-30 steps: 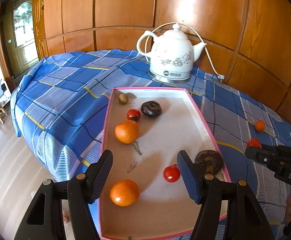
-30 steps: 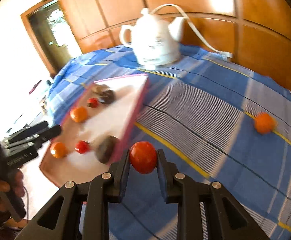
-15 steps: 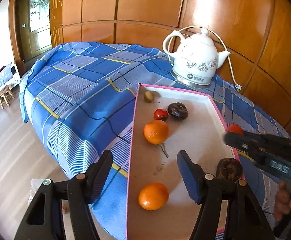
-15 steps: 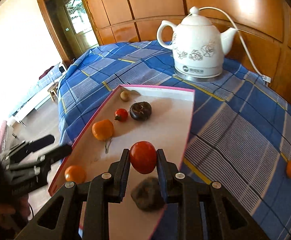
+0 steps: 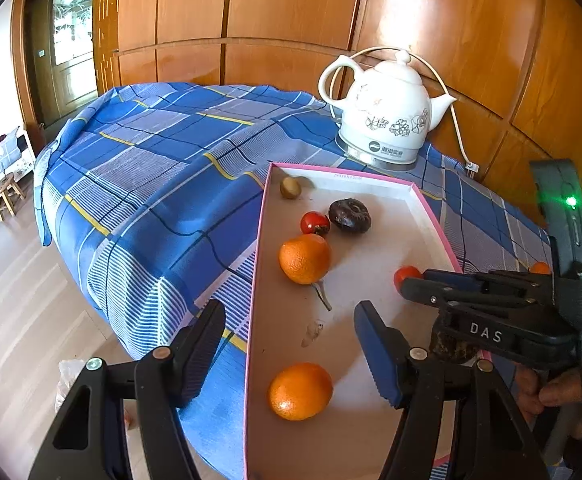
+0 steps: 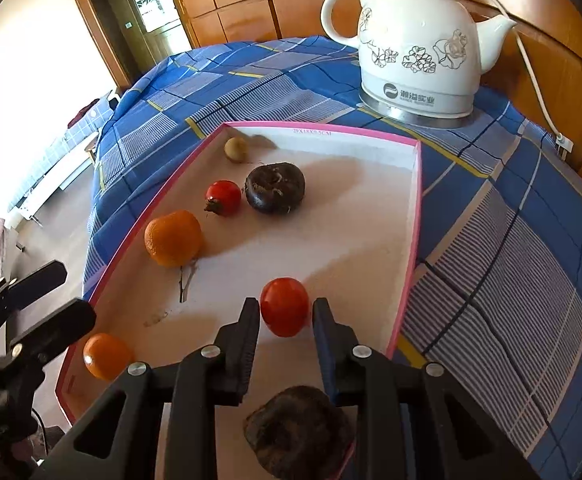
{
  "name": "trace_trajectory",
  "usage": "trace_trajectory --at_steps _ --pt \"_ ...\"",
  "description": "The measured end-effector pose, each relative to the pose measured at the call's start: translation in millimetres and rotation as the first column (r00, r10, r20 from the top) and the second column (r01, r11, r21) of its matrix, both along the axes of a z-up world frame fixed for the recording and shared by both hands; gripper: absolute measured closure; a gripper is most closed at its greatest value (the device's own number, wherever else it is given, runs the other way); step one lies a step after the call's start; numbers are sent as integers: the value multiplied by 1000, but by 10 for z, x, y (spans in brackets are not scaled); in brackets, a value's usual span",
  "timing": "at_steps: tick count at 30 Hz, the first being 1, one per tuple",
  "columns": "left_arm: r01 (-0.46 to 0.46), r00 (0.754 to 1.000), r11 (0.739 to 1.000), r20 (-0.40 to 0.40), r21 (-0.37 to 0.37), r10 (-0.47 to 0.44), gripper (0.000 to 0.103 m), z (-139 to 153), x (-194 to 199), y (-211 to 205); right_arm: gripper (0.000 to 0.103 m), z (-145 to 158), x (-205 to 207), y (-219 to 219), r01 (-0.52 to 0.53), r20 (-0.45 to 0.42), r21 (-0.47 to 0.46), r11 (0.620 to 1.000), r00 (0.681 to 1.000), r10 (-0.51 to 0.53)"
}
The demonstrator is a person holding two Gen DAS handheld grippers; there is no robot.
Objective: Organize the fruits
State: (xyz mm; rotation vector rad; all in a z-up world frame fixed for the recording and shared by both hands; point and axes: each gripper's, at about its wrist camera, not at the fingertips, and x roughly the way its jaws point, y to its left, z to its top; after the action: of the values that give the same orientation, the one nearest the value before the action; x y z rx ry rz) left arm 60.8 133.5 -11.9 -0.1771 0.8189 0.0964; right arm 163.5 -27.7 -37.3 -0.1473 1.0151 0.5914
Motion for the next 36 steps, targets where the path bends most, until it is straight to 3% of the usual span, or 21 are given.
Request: trace_trajectory --at_steps 6,25,33,36 --pt "-17 1000 1000 6 8 17 31 17 -12 2 76 62 -81 -52 16 22 21 1000 1000 -16" --pt "6 1000 1000 18 13 -7 31 66 -54 -77 70 171 -533 -268 -12 127 -21 1000 992 14" --pt "8 1000 1000 16 15 -8 30 57 -49 -84 70 106 -658 -169 -20 227 -119 993 973 47" --pt "6 1000 1000 15 14 -6 30 49 -49 -82 70 90 -553 -142 6 220 -103 995 975 16"
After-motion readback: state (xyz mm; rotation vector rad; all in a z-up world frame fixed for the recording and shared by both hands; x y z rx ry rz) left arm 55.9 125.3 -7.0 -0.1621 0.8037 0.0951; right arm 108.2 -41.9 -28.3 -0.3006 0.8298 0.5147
